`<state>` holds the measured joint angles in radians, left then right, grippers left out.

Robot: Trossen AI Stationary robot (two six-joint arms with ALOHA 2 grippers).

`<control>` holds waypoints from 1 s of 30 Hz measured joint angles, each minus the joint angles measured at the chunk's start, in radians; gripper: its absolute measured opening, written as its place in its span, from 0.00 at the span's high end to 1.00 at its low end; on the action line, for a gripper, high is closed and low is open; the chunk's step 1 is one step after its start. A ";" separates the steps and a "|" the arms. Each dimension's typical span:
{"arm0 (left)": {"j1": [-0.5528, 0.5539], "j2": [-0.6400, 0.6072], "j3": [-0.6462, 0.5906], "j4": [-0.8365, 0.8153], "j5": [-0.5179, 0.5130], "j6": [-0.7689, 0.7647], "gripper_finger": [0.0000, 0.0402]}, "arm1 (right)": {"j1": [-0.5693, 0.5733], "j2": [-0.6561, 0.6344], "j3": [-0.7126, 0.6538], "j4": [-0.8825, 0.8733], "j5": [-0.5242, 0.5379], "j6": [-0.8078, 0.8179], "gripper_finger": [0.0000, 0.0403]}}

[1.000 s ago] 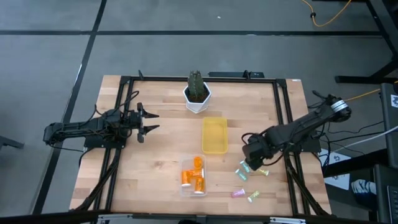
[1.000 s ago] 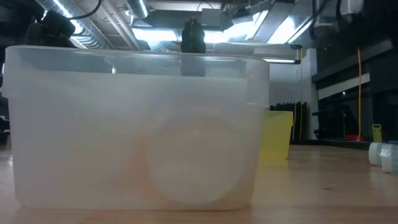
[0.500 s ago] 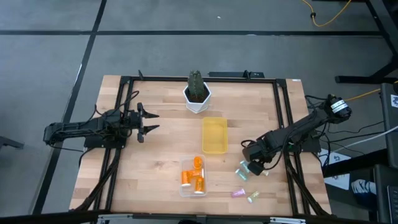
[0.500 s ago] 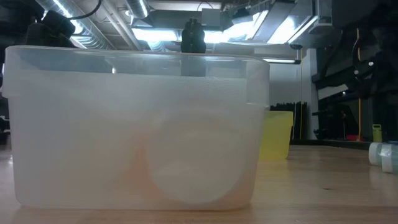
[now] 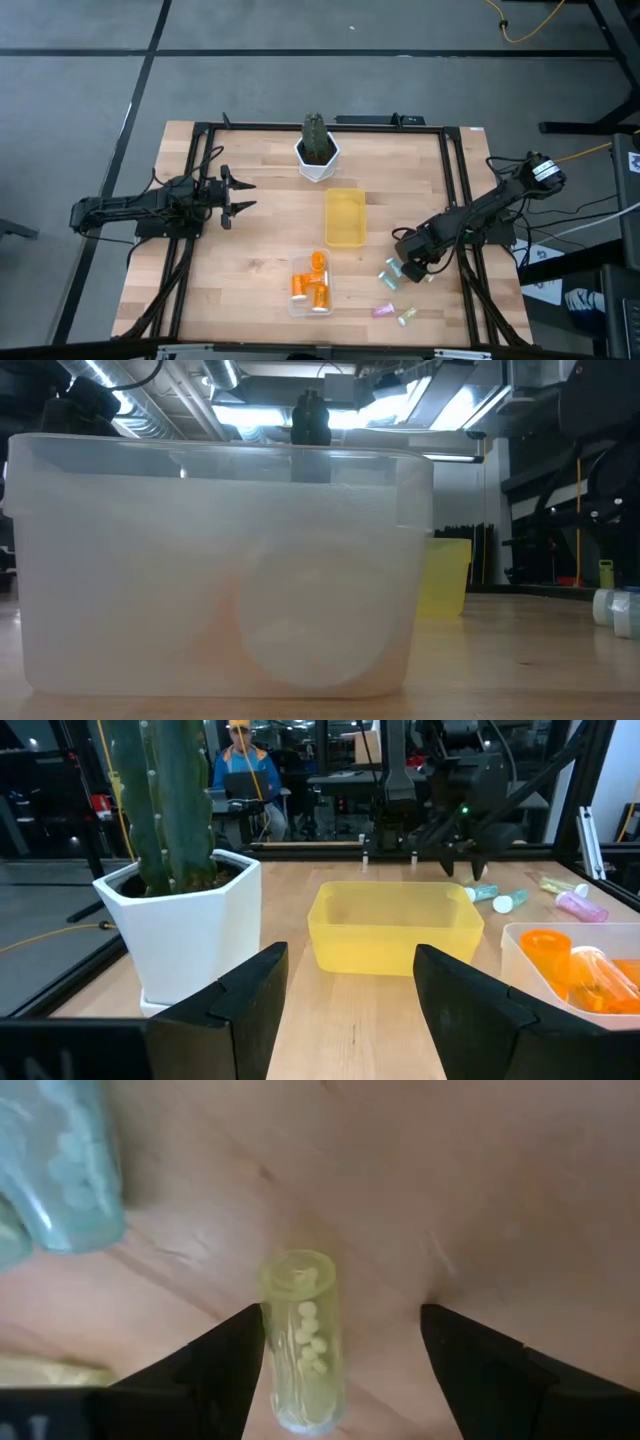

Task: Pick and place medicine bottles into bin by pill shape (circle, oval)
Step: Put the small yellow pill bottle into the small yellow bin

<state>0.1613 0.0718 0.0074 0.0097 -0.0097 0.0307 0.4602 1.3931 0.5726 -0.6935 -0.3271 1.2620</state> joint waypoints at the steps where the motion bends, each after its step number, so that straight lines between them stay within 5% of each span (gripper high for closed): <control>1: 0.000 0.000 0.000 0.000 0.000 0.000 0.47 | 0.000 -0.001 -0.003 0.001 0.000 0.009 0.32; 6: 0.000 0.000 0.000 0.000 0.000 0.000 0.47 | 0.000 -0.002 -0.011 -0.004 0.005 0.047 0.37; 20: 0.000 0.000 0.000 0.000 0.000 0.000 0.47 | -0.035 0.001 -0.013 -0.013 0.006 0.315 0.75; 30: 0.000 0.000 0.000 0.000 0.000 0.000 0.47 | -0.087 0.000 0.015 -0.051 0.075 0.267 0.75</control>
<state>0.1616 0.0718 0.0074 0.0098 -0.0097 0.0306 0.3733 1.3933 0.5874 -0.7445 -0.2521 1.5289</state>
